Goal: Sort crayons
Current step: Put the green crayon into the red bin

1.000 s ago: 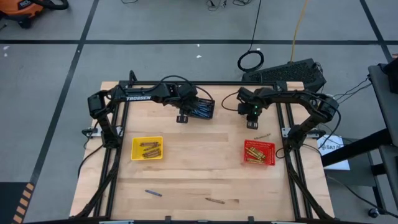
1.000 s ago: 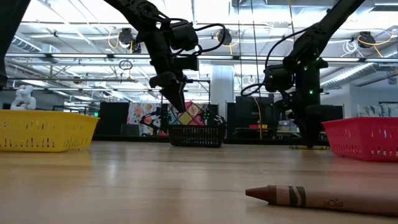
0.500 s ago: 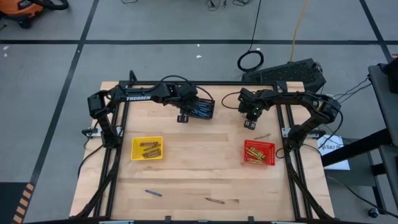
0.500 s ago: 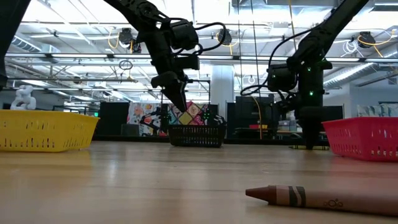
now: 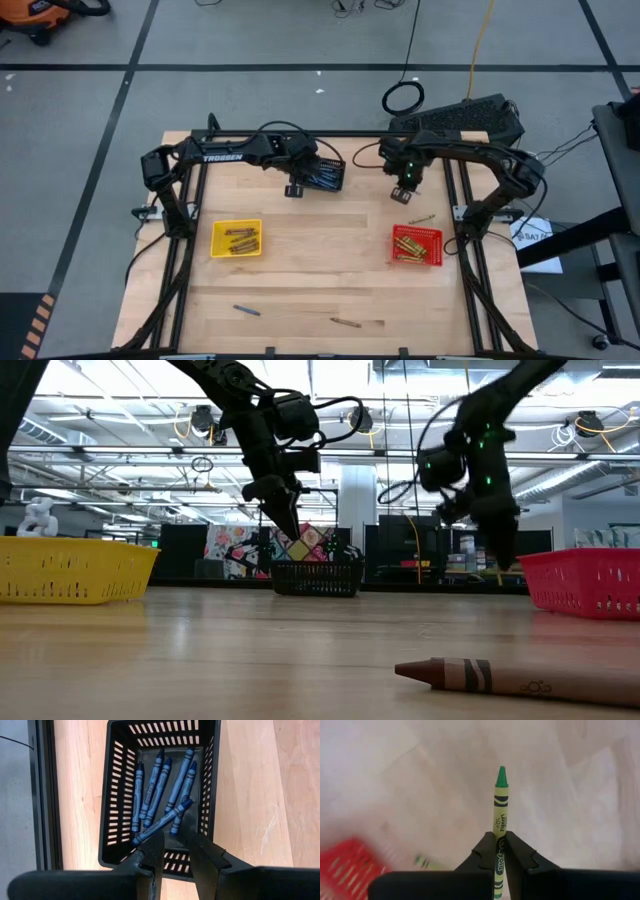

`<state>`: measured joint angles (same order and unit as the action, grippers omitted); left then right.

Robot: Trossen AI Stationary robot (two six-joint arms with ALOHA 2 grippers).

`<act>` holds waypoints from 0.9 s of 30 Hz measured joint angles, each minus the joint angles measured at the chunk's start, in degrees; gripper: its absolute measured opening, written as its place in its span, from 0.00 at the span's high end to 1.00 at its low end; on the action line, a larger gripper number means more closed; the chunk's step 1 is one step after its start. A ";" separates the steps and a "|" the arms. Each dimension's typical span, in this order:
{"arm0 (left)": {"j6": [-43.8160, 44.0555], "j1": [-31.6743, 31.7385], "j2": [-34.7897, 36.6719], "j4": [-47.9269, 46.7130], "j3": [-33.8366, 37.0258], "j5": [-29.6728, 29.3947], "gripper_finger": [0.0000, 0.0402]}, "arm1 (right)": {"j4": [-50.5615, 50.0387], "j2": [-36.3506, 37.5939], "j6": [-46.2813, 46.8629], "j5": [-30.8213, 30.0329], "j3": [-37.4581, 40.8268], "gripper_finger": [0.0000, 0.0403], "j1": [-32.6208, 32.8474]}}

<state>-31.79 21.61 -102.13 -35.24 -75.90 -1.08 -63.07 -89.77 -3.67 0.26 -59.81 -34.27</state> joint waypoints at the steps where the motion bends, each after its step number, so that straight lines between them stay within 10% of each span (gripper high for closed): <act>1: 0.01 0.01 0.00 0.01 0.00 0.00 0.79 | -2.05 0.42 0.41 0.44 -1.29 1.00 0.58; 27: -0.04 0.00 0.00 -0.76 0.00 0.00 0.79 | -9.01 26.00 29.74 12.03 5.60 1.00 23.23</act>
<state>-31.83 21.61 -102.13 -36.01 -75.90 -1.08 -72.07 -63.77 26.07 12.29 -54.21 -11.04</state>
